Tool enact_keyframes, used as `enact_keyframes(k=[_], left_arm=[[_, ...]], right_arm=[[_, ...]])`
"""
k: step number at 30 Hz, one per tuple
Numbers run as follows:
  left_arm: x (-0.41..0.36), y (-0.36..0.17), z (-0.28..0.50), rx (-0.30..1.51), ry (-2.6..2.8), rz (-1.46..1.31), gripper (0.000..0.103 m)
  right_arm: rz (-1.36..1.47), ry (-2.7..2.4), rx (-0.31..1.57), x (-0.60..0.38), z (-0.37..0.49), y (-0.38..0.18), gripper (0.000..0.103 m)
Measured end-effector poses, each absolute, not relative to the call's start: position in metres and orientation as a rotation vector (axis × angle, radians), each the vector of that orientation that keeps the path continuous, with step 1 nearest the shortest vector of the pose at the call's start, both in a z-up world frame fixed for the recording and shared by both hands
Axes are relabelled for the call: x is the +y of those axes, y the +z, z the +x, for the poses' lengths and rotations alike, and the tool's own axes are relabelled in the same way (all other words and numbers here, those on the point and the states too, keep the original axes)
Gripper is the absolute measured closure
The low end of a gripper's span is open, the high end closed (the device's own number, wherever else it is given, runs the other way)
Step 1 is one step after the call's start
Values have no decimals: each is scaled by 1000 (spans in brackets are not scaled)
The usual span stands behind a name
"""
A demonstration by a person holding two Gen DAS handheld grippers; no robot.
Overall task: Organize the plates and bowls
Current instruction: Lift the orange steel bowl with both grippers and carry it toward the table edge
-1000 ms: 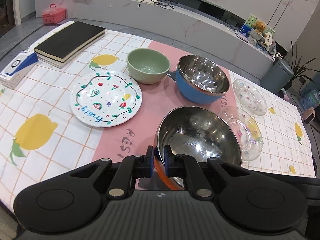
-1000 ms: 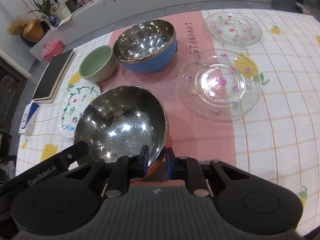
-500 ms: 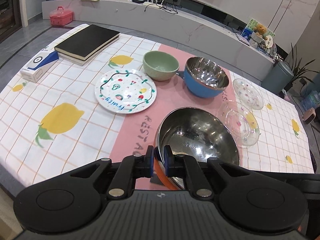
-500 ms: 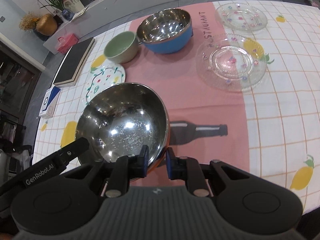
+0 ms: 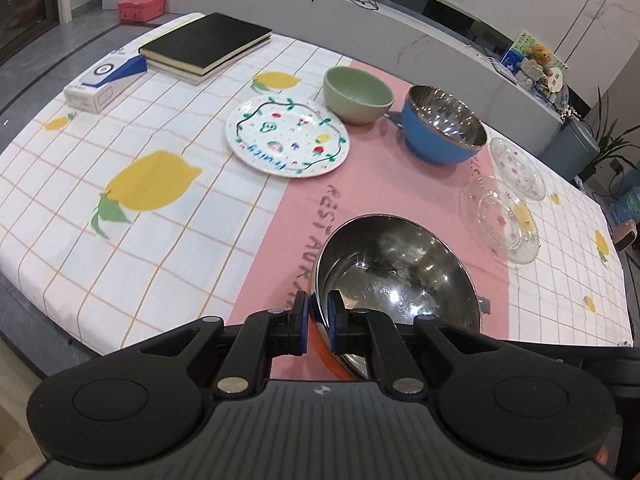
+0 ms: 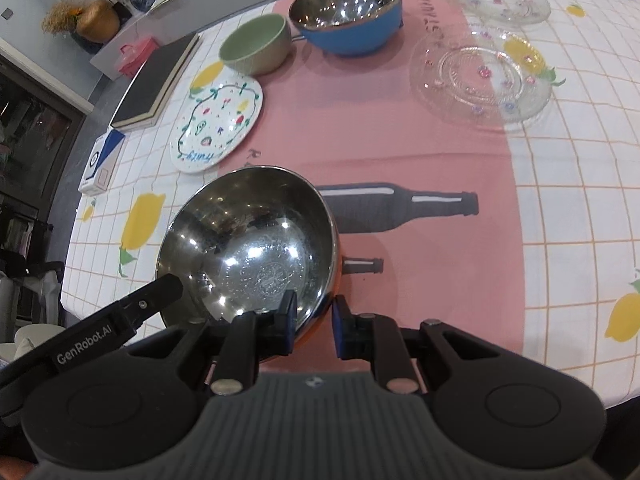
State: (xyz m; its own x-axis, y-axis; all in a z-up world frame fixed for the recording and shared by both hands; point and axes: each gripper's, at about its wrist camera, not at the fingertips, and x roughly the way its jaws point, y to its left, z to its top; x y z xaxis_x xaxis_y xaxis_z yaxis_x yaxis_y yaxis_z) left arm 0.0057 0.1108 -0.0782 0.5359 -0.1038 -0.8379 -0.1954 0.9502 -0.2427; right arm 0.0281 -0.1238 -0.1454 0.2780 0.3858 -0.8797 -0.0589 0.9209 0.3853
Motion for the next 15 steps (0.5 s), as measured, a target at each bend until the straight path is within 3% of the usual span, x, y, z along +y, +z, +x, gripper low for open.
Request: enact_keyframes(k=[15], left_arm=[[127,-88,6,1021,85,-333,94]], right_arm=[[281,340,1299,-107,35,-158,87]])
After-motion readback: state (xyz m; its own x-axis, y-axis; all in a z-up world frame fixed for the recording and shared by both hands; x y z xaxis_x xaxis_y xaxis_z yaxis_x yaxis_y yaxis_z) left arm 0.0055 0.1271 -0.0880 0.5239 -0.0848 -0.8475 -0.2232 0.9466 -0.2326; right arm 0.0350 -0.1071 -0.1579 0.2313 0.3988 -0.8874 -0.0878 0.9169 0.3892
